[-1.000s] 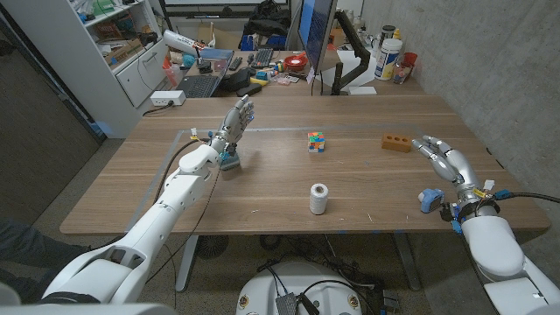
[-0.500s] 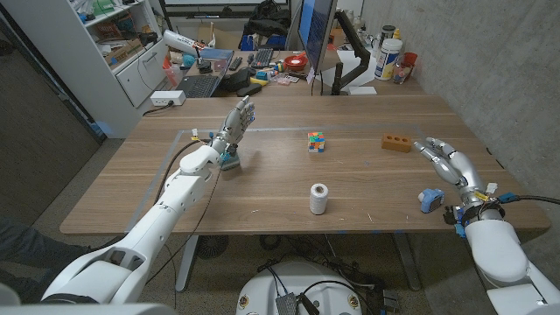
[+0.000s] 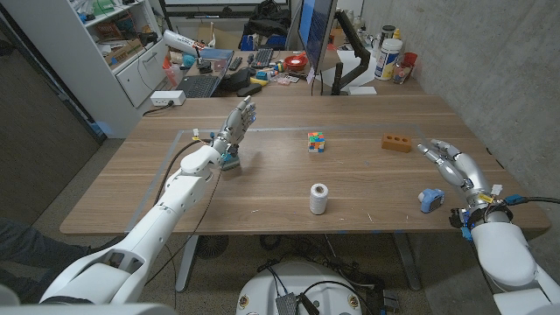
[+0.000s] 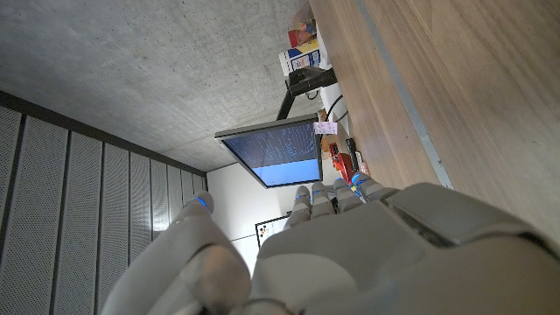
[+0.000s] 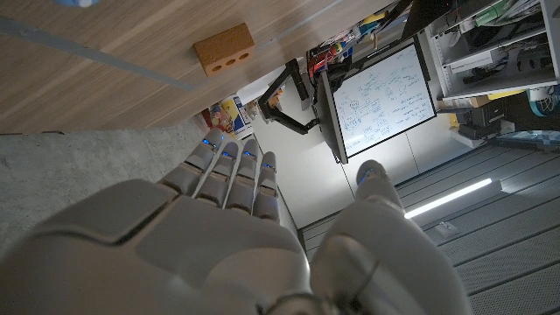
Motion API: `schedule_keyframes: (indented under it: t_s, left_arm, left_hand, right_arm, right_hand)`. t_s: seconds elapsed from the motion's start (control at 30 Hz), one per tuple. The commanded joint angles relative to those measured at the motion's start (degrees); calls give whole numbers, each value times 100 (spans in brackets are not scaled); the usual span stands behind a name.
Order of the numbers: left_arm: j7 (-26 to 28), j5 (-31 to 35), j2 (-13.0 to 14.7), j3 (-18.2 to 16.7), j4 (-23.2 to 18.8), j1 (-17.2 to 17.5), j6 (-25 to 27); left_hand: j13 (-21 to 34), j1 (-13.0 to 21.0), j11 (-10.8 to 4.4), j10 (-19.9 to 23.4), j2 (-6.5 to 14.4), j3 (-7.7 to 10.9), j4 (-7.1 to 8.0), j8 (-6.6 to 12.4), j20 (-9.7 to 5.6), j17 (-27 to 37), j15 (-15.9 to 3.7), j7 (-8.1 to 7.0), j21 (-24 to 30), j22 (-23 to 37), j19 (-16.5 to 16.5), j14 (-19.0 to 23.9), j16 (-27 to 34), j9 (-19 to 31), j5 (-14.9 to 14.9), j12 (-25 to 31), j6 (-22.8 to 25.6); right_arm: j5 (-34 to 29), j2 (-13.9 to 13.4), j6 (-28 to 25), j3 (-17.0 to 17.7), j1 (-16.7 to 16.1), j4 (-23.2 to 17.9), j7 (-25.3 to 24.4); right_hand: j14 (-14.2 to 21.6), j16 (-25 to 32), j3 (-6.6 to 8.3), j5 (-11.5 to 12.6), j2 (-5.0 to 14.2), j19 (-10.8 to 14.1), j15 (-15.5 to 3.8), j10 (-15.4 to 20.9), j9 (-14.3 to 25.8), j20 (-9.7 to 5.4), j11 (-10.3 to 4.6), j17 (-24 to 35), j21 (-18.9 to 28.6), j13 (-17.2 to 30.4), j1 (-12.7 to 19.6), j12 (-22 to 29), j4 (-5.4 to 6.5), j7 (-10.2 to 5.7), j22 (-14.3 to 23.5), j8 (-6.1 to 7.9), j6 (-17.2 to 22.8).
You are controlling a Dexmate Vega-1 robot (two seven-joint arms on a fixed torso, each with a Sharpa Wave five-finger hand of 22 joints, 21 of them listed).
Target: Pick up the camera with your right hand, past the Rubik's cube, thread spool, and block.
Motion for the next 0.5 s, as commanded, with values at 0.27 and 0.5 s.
schedule_keyframes:
  t_s: [0.27, 0.5]
  left_arm:
    - [59, 24, 13, 14, -70, 30, 45]
    - [50, 33, 1, 33, -44, 11, 49]
  left_hand:
    - [28, 59, 37, -37, 56, -41, 3, -2, -227, 22, 29, 31, -31, 24, 47, -15, -4, 9, 30, 6, 52]
    - [28, 62, 37, -43, 60, -48, 4, -2, -209, 22, 18, 27, -42, 24, 46, -18, -5, 9, 30, 4, 55]
  right_arm:
    - [-821, 47, -483, -95, -174, -277, 3]
    - [-886, 80, -461, -100, -197, -283, -10]
  right_hand:
    - [75, 12, -39, 43, 19, 68, -43, 25, 22, -131, -27, 19, -59, 10, 77, -16, 2, -29, 30, 24, 28]
    - [73, 7, -45, 52, 15, 70, -40, 20, 23, -121, -29, 20, -78, 10, 85, -22, 3, -34, 31, 18, 21]
